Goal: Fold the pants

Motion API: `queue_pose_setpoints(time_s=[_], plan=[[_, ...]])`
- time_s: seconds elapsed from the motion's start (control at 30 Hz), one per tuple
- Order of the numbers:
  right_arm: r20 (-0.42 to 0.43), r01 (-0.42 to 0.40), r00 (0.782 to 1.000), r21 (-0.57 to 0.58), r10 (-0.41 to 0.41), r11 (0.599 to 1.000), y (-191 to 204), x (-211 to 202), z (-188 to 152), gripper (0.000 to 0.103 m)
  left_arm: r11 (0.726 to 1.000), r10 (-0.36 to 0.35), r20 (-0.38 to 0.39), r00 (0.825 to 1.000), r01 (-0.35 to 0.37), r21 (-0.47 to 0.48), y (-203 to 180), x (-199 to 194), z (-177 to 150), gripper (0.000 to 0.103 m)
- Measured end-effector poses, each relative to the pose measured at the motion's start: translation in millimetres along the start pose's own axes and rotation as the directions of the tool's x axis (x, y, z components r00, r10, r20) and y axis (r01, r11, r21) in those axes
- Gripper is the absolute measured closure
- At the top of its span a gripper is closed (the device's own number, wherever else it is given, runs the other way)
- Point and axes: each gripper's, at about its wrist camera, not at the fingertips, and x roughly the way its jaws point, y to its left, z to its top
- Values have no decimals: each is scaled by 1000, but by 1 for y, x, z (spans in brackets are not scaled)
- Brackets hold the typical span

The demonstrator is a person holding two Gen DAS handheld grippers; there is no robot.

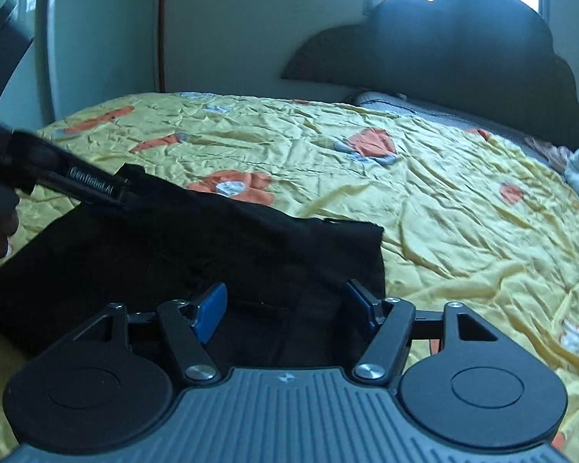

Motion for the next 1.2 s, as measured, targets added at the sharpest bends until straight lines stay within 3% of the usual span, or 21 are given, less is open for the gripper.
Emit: queue_pose_setpoints(time_s=[0.27,0.67,0.87,0.97,1.07,1.13,1.2], plan=[[67,-20,998,-9,21,1000,9,-16,2,36,1000,5,-1,1000,-5,14,-2,-4,-5,42],[17,-33,999,-4,33,999,9,-11,-7,36,999,8,3,1000,-8,34,-6,-11,-17,40],[97,-72,994,150,58,986,-20,-38,-14,35,999,-5,7,1000,5,33,-3,-21,-22,40],[172,-134,982,327,81,935,-53,-59,-24,31,998,-15,24,1000,13,59,-7,-29,-27,40],[242,-275,954,481,176,832,-83,-75,-38,31,996,-35,34,999,32,84,-15,-36,-32,40],[267,-351,933,510,243,785,-88,-78,-42,31,995,-59,34,998,56,85,-19,-40,-34,40],[260,-382,922,502,286,776,-84,-79,-44,31,993,-80,33,996,77,88,-24,-44,-37,40]])
